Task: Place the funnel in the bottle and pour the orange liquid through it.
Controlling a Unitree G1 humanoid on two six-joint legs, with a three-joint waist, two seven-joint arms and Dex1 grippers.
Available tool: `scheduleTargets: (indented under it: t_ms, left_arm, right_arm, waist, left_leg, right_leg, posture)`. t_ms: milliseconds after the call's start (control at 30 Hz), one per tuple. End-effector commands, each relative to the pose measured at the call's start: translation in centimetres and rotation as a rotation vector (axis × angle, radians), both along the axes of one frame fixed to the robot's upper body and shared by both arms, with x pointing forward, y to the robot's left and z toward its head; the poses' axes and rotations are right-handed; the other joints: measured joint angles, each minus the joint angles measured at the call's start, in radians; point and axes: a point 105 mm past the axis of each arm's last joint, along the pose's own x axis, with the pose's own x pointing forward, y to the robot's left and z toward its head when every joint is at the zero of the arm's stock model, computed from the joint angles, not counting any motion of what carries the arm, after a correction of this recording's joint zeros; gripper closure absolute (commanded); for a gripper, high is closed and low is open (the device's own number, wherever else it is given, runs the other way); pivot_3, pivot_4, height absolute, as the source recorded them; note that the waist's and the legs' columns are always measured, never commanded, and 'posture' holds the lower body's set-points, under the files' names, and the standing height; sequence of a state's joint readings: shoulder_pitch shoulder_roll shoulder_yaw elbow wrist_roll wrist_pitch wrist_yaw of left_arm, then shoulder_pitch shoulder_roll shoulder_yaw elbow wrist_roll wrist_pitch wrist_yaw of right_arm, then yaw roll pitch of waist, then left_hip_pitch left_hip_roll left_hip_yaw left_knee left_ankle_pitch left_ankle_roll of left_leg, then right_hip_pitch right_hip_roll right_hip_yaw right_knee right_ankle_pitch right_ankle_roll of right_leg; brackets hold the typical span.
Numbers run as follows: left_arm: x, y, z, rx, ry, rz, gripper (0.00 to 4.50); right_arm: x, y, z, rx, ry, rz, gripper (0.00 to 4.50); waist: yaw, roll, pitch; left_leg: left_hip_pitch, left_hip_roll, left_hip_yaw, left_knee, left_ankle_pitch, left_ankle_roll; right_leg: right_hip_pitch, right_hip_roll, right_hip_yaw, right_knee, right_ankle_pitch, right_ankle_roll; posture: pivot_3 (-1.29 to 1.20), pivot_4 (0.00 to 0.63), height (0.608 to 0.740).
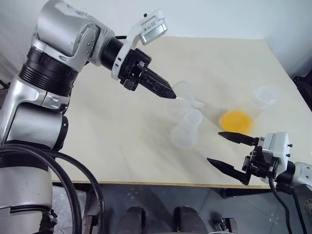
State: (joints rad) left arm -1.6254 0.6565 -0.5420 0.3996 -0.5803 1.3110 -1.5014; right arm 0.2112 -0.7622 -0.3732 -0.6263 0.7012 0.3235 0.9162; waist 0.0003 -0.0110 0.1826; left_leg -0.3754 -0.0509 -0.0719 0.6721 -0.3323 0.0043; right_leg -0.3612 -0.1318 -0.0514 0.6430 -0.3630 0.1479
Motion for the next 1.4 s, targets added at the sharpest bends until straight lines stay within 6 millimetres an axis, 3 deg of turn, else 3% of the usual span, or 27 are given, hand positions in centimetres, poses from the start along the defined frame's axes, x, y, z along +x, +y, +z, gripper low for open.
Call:
scheduleTargets:
  t_ms: [33, 300, 800, 933, 1133, 1400]
  left_arm:
    - [-1.8, -0.9, 1.6, 0.004, 0.022, -0.048, 4.43]
    - [-0.7, -1.5, 0.2, 0.11, 0.112, 0.121, 4.43]
    - [2.4, -2.3, -1.7, 0.181, 0.091, 0.299, 4.43]
    - [2.1, -2.4, -1.6, 0.181, 0.106, 0.287, 4.43]
    - [1.7, 0.3, -1.9, 0.199, 0.103, 0.291, 4.43]
    - [0.7, 0.8, -2.2, 0.214, 0.064, 0.208, 4.43]
  right_arm:
    - [-0.4, 0.4, 0.8, 0.0, -0.055, 0.002, 0.0]
    - [-0.5, 0.7, 0.4, 0.007, -0.039, -0.001, 0.0]
    - [-0.6, 1.3, 0.1, 0.018, -0.034, 0.001, 0.0]
    - [-0.9, 1.4, -0.1, 0.021, -0.026, -0.005, 0.0]
    - [-1.2, 1.5, -0.3, 0.023, -0.017, -0.012, 0.0]
    - [-1.4, 1.6, -0.7, 0.025, -0.008, -0.018, 0.0]
  waist:
    - [0.0, 0.0, 0.0]
    - [-0.001, 0.0, 0.0]
    - [0.001, 0.0, 0.0]
    - [0.001, 0.0, 0.0]
    - [-0.003, 0.0, 0.0]
    - [0.006, 0.0, 0.0]
  left_leg:
    - [0.0, 0.0, 0.0, 0.0, 0.0, 0.0]
    - [0.0, 0.0, 0.0, 0.0, 0.0, 0.0]
    - [0.0, -0.001, 0.0, 0.0, 0.0, 0.0]
    - [0.0, -0.001, 0.0, 0.0, 0.0, 0.0]
    - [0.0, 0.0, 0.003, -0.001, 0.0, 0.0]
    - [-0.001, -0.001, 0.0, 0.001, 0.0, 0.0]
  right_leg:
    - [0.0, 0.0, 0.0, 0.0, 0.0, 0.0]
    - [0.0, 0.0, 0.001, 0.0, 0.0, 0.0]
    - [-0.001, 0.0, 0.001, 0.0, 0.0, 0.0]
    - [-0.001, 0.0, 0.001, 0.0, 0.0, 0.0]
    - [-0.003, 0.001, 0.003, 0.001, 0.0, 0.0]
    - [-0.002, 0.0, 0.003, 0.002, 0.0, 0.0]
  posture:
    - [0.0, 0.15, 0.74]
    - [0.0, 0.15, 0.74]
    - [0.0, 0.15, 0.74]
    - [0.0, 0.15, 0.74]
    - [0.0, 0.15, 0.74]
    - [0.0, 0.15, 0.74]
